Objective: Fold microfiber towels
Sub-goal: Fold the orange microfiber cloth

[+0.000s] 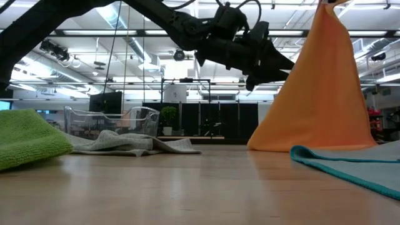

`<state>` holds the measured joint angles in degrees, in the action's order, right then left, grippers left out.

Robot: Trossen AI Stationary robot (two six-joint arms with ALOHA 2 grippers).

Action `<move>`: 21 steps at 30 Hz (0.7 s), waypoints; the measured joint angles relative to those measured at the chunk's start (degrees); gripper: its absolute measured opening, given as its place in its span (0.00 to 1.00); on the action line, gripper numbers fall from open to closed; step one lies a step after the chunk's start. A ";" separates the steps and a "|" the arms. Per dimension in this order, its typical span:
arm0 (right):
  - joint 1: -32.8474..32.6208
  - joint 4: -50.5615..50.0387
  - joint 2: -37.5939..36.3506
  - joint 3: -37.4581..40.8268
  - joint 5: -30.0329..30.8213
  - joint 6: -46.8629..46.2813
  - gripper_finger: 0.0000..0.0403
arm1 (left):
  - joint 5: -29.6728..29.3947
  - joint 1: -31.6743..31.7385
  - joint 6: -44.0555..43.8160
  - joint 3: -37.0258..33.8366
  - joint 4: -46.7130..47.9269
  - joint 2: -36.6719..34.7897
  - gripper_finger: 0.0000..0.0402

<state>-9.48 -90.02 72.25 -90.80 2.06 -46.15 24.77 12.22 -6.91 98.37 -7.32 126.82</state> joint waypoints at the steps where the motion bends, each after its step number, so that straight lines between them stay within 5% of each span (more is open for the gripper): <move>1: -0.23 0.02 0.26 0.00 0.00 -0.03 0.00 | -0.76 -0.01 0.33 0.00 -0.06 0.00 0.46; 21: 0.37 1.99 2.75 -0.24 -2.06 1.07 0.00 | 4.92 -1.36 0.25 0.00 3.86 0.02 0.46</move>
<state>-9.11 -88.03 75.00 -91.05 0.00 -45.08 29.69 10.86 -6.66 98.37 -3.46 126.85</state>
